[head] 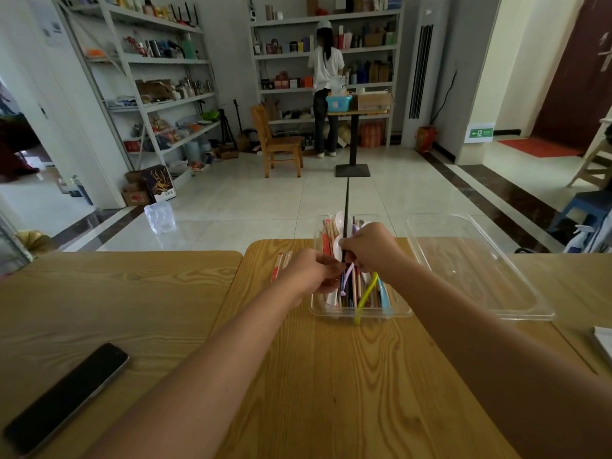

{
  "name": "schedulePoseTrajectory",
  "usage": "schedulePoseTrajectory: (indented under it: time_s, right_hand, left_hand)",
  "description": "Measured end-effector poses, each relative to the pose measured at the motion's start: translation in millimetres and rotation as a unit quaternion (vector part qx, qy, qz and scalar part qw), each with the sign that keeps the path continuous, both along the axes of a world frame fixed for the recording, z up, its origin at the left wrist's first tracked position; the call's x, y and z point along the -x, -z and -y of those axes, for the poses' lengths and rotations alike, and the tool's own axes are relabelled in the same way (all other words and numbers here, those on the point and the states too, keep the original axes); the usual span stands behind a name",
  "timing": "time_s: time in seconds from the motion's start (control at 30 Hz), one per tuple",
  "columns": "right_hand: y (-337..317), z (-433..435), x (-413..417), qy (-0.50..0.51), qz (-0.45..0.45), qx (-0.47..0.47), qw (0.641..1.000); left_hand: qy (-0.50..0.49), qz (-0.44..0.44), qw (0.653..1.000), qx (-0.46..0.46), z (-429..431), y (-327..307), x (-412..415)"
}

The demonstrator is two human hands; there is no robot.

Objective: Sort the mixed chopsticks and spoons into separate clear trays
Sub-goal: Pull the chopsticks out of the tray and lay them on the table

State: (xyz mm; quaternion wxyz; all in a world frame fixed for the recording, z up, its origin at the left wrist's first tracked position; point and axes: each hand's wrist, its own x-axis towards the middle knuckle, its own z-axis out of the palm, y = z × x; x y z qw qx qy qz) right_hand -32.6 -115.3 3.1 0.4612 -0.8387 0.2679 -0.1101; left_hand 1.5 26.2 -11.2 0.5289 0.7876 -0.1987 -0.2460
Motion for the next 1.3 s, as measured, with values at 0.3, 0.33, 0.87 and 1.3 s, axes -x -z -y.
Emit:
schedulePoseTrajectory:
  time_s: [0.3,0.33,0.87,1.3]
  right_hand:
    - [2,-15,-4,-0.011,0.063,-0.021,0.998]
    - [2,-13,-5,-0.004,0.072,-0.027,0.997]
    - [23,1,-4,0.047,0.064,-0.067,0.995]
    - [25,19,3,0.077,0.07,-0.031,0.994]
  left_hand:
    - [-0.06,0.01,0.997,-0.046,-38,5,-20]
    - [-0.073,0.017,0.995,-0.059,-46,7,-25]
    - [-0.136,0.108,0.916,-0.362,-103,58,-63]
    - [-0.132,0.097,0.932,-0.324,-79,65,-62]
